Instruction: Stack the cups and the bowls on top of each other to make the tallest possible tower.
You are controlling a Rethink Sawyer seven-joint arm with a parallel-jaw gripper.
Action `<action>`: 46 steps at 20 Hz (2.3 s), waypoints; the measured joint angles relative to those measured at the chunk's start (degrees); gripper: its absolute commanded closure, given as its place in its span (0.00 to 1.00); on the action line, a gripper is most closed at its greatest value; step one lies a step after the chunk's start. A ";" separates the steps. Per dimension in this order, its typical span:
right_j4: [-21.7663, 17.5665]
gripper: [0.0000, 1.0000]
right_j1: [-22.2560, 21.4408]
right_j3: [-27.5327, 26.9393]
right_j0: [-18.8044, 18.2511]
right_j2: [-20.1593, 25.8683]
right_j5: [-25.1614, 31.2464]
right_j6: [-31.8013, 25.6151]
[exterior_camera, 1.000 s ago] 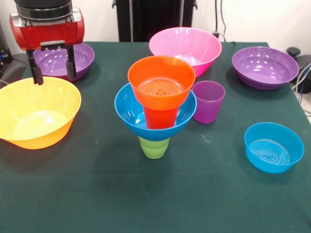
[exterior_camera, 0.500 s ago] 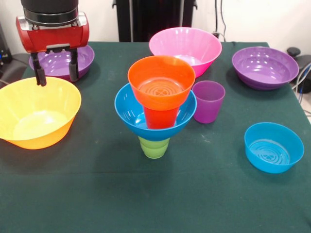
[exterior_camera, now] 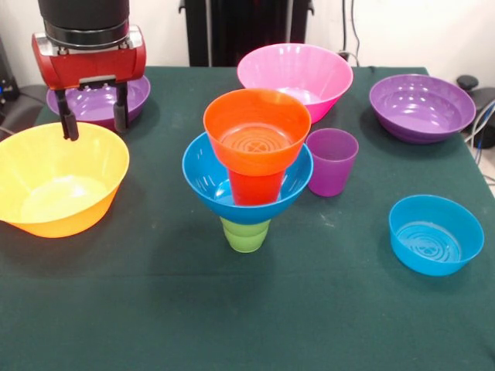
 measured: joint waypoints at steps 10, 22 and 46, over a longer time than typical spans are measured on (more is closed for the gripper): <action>-0.90 0.00 0.11 -0.01 0.00 -0.77 -0.01 0.00; -3.22 0.00 0.16 0.46 0.00 -2.71 -0.01 0.00; -4.11 0.00 1.72 5.77 -0.04 -3.08 -0.09 0.00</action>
